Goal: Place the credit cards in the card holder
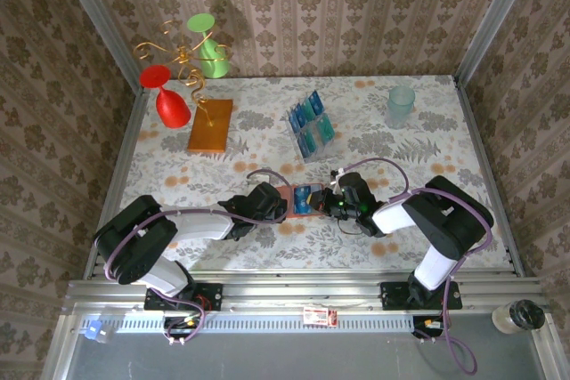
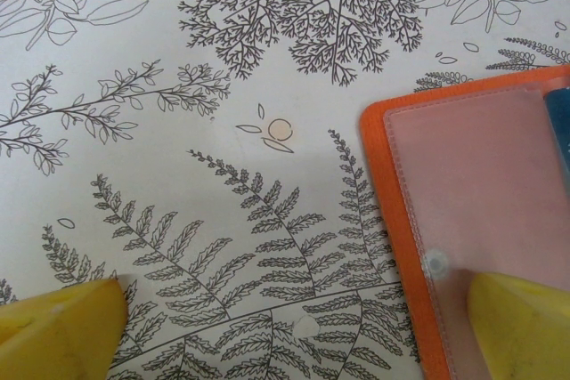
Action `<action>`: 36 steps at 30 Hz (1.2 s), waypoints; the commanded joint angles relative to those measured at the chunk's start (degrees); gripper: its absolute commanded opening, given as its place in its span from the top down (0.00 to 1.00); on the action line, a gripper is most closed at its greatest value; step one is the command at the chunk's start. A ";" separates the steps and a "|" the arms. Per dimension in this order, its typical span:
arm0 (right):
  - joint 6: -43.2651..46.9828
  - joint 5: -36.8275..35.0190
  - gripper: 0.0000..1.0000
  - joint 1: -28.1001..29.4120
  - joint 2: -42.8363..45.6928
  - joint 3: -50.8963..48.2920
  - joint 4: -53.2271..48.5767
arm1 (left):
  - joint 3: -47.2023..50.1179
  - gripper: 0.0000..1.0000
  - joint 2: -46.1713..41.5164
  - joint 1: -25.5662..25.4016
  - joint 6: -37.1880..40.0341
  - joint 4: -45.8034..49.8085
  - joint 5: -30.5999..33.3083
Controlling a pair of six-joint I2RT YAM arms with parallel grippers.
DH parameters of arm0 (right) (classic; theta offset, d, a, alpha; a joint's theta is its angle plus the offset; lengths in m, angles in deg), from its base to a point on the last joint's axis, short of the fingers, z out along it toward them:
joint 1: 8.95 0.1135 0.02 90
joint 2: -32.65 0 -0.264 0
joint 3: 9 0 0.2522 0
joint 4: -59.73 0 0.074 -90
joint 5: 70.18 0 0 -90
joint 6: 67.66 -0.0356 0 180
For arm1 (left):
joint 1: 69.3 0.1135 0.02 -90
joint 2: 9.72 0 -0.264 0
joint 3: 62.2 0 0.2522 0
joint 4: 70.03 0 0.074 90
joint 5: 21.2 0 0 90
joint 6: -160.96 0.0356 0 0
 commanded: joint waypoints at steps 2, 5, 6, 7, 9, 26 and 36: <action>1.49 1.52 1.00 0.63 -1.29 1.03 -5.26 | 0.06 0.00 2.01 -0.21 -1.40 2.43 -0.05; 1.49 2.05 1.00 0.67 -1.97 1.74 -5.55 | 0.06 0.00 2.08 -0.22 -1.38 2.36 -0.14; 1.49 2.31 1.00 0.63 -2.18 2.00 -5.75 | 0.07 0.00 2.16 -0.18 -1.44 2.28 -0.16; 1.52 2.55 1.00 0.63 -2.49 2.20 -5.94 | 0.13 0.00 2.25 -0.25 -1.38 2.35 -0.16; 1.62 2.96 1.00 0.72 -3.06 2.88 -6.53 | 0.07 0.00 2.32 -0.23 -1.45 2.28 -0.14; 3.98 3.60 1.00 0.81 -1.95 6.54 -14.49 | 0.35 0.00 1.29 -0.01 -2.66 3.88 1.53; 3.51 1.68 1.00 0.81 -0.44 6.45 -17.21 | 0.32 0.00 -0.16 0.10 -5.00 8.22 5.32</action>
